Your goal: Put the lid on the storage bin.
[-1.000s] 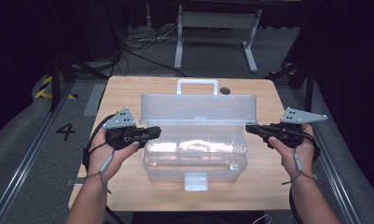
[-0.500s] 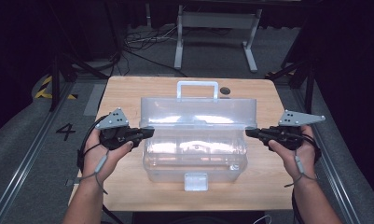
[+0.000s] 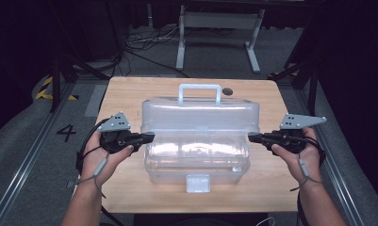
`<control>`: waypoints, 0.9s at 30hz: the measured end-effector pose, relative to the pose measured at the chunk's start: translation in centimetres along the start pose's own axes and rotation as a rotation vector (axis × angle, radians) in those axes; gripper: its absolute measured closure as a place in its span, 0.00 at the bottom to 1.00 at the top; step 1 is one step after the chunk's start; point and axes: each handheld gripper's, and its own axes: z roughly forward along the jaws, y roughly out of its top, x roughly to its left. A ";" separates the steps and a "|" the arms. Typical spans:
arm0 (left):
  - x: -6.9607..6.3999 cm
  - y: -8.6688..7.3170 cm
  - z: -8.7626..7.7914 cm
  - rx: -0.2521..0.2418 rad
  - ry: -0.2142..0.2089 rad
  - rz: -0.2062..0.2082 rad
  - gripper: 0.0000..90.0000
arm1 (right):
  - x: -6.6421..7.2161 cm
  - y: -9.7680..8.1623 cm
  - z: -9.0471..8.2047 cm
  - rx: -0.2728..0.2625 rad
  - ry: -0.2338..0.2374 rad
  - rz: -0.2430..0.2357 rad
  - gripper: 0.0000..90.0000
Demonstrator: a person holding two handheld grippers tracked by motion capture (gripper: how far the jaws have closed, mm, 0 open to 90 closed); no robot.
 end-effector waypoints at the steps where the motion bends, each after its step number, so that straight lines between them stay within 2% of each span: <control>1: 0.0 0.0 0.0 0.004 -0.001 0.001 0.98 | 0.0 0.0 0.0 0.009 0.003 0.000 1.00; 9: -0.2 -0.2 0.1 0.047 -0.002 -0.004 1.00 | 0.1 0.1 0.0 0.061 0.020 -0.010 1.00; 17: -0.4 -0.2 0.2 0.087 -0.004 0.002 1.00 | 0.1 0.0 0.1 0.106 0.044 0.002 1.00; 27: -0.5 -0.4 0.2 0.135 -0.017 0.005 1.00 | 0.0 -0.1 0.2 0.158 0.041 -0.004 1.00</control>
